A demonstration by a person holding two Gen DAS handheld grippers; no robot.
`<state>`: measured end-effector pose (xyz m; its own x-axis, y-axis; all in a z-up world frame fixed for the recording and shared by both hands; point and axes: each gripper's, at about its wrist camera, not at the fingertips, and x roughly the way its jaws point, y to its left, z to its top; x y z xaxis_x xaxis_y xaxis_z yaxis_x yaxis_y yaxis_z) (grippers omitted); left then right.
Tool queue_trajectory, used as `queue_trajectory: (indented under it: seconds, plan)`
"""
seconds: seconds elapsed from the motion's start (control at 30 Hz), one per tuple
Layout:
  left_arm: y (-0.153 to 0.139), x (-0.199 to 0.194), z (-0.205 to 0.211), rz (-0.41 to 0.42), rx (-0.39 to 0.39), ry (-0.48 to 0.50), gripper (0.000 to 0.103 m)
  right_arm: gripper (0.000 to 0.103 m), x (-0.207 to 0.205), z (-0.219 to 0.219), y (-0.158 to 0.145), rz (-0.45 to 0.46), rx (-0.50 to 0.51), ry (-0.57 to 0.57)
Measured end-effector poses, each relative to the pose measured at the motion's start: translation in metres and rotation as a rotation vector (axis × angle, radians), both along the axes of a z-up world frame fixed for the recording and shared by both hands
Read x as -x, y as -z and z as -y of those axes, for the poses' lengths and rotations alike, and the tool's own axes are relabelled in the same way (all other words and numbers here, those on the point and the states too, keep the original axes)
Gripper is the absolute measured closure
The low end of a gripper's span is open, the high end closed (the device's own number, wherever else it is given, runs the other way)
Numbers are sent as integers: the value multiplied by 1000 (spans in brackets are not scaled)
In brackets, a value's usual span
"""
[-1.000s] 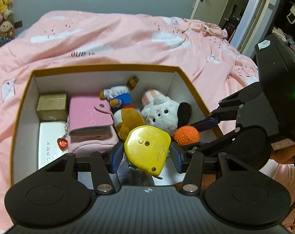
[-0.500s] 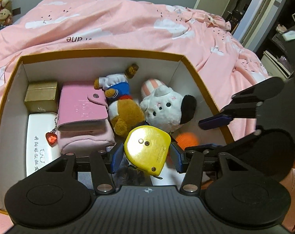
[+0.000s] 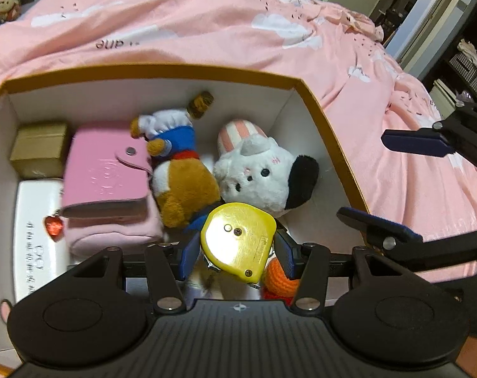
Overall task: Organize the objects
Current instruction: 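Open the right tool to drop the orange ball into the box, then lower the tape measure into the box and open the left tool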
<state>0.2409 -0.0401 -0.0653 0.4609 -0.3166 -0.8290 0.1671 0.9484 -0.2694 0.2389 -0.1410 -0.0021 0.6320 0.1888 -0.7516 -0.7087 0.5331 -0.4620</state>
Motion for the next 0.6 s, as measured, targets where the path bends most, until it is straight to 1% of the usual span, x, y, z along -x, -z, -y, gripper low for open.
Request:
queue_trajectory:
  seconds: [0.13,0.3,0.4,0.47,0.6]
  plan:
    - [7,-6,9,-23,0,14,44,38,-4,6,4,2,9,22]
    - [15,-10,15,-44,-7,20,44,37,-4,12,9,-17,-9,40]
    - [16,-10,20,-36,-28,29,44,37,-4,15,10,-25,-14,45]
    - [14,-9,21,-19,-19,25,45,37,-3,16,11,-30,-19,48]
    - [9,-12,21,-7,-3,20,38,37,-2,18,13,-41,-29,52]
